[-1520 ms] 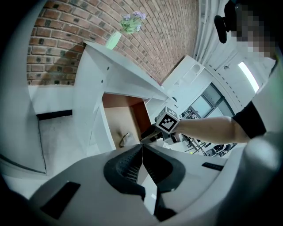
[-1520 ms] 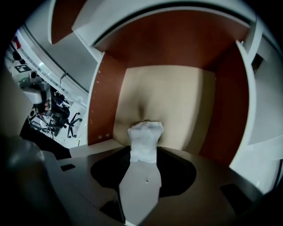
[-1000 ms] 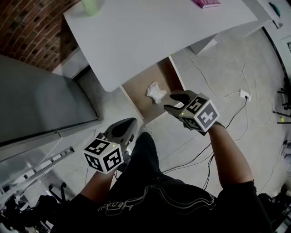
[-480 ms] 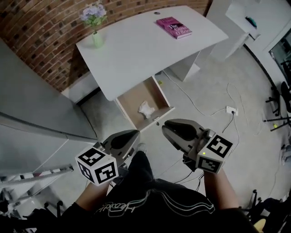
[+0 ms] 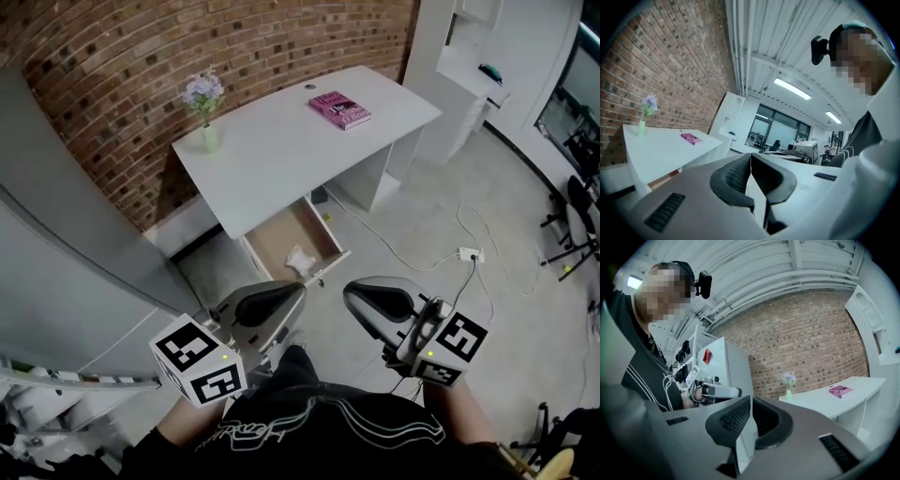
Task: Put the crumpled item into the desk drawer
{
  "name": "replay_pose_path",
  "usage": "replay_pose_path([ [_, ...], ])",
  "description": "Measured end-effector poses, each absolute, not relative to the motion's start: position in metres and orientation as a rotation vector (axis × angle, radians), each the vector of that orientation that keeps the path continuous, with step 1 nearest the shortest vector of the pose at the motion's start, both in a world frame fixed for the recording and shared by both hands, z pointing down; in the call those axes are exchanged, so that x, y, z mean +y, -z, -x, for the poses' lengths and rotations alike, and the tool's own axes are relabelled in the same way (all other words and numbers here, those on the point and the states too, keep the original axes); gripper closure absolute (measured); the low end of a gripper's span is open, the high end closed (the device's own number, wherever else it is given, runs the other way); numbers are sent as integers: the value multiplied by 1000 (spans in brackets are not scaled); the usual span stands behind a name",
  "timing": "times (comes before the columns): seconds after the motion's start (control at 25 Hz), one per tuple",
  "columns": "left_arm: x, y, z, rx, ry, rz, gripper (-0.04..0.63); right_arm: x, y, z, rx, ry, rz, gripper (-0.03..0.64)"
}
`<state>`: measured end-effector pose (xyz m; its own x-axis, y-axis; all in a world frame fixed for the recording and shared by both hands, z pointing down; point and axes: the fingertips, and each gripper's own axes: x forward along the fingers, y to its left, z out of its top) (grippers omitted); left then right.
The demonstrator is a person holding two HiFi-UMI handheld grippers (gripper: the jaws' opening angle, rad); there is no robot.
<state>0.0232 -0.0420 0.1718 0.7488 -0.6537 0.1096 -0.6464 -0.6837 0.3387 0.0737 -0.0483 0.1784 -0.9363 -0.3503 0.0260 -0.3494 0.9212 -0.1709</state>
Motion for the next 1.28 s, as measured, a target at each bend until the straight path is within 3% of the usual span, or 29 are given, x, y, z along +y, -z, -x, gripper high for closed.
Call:
replay_pose_path([
  [1.28, 29, -125, -90, -945, -8, -2767, 572, 23, -146, -121, 3075, 177, 599, 571],
])
